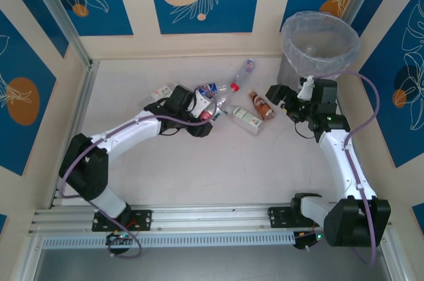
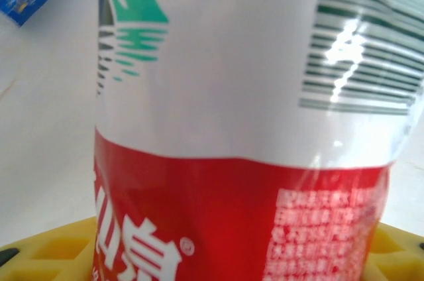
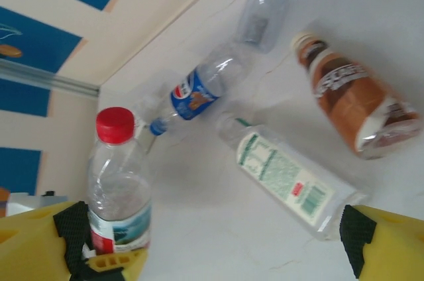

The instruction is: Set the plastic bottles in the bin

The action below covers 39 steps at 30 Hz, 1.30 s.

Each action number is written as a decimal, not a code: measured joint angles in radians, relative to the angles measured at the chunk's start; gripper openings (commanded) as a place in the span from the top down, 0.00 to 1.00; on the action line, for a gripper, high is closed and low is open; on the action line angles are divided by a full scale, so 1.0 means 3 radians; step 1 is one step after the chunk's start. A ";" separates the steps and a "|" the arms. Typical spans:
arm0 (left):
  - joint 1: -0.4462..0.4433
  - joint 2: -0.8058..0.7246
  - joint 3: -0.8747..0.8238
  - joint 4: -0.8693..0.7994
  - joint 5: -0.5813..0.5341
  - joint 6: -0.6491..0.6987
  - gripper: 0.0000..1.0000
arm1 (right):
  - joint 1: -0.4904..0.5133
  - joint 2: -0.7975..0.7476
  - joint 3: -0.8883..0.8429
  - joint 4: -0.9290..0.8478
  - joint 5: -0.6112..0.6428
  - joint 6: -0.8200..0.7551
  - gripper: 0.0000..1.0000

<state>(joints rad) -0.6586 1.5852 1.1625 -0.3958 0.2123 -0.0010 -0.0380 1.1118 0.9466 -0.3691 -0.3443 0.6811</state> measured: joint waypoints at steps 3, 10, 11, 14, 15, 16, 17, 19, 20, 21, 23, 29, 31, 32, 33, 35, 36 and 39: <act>-0.0057 -0.0112 -0.0092 0.0081 0.0160 0.0000 0.42 | 0.0018 0.0083 0.0004 0.0123 -0.0292 0.0092 0.00; -0.0113 -0.0184 -0.0146 0.0200 0.0351 0.0003 0.41 | 0.0187 0.0179 0.0029 0.0364 -0.0664 0.0174 0.00; -0.0121 -0.0187 -0.0146 0.0209 0.0361 0.0003 0.41 | 0.0202 0.0186 0.0045 0.0384 -0.0688 0.0189 0.01; -0.0148 -0.0192 -0.0146 0.0224 0.0379 0.0005 0.41 | 0.0253 0.0233 0.0107 0.0445 -0.0760 0.0254 0.10; -0.0158 -0.0195 -0.0149 0.0224 0.0379 0.0011 0.41 | 0.0268 0.0261 0.0131 0.0460 -0.0788 0.0270 0.13; -0.0165 -0.0198 -0.0154 0.0226 0.0383 0.0013 0.41 | 0.0286 0.0296 0.0160 0.0464 -0.0813 0.0291 0.15; -0.0172 -0.0201 -0.0160 0.0231 0.0390 0.0013 0.41 | 0.0303 0.0333 0.0192 0.0465 -0.0828 0.0308 0.16; -0.0187 -0.0205 -0.0167 0.0237 0.0401 0.0013 0.41 | 0.0345 0.0420 0.0262 0.0469 -0.0853 0.0326 0.19; -0.0195 -0.0207 -0.0168 0.0243 0.0402 0.0013 0.41 | 0.0365 0.0455 0.0286 0.0470 -0.0863 0.0334 0.21; -0.0201 -0.0210 -0.0168 0.0249 0.0403 0.0013 0.41 | 0.0393 0.0490 0.0312 0.0470 -0.0871 0.0342 0.23; -0.0216 -0.0217 -0.0168 0.0253 0.0402 0.0013 0.41 | 0.0443 0.0544 0.0355 0.0459 -0.0886 0.0343 0.24; -0.0240 -0.0220 -0.0168 0.0273 0.0402 0.0014 0.41 | 0.0594 0.0708 0.0572 0.0295 -0.0863 0.0245 0.37; -0.0243 -0.0220 -0.0168 0.0277 0.0402 0.0014 0.41 | 0.0638 0.0739 0.0618 0.0248 -0.0841 0.0183 0.42; -0.0243 -0.0220 -0.0168 0.0282 0.0403 0.0014 0.41 | 0.0651 0.0750 0.0635 0.0219 -0.0821 0.0168 0.45; -0.0243 -0.0220 -0.0168 0.0292 0.0402 0.0014 0.41 | 0.0664 0.0764 0.0652 0.0191 -0.0788 0.0135 0.48; -0.0243 -0.0220 -0.0168 0.0313 0.0402 0.0014 0.41 | 0.0683 0.0786 0.0674 0.0149 -0.0757 0.0093 0.55; -0.0243 -0.0220 -0.0168 0.0324 0.0402 0.0014 0.41 | 0.0690 0.0796 0.0679 0.0128 -0.0745 0.0074 0.58; -0.0244 -0.0220 -0.0168 0.0333 0.0401 0.0013 0.41 | 0.0697 0.0815 0.0679 0.0108 -0.0704 0.0036 0.71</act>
<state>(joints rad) -0.7319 1.5192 1.1122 -0.2958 0.3325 0.0029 0.1711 1.3563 1.1503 -0.3367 -0.5556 0.6918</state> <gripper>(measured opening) 0.594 0.360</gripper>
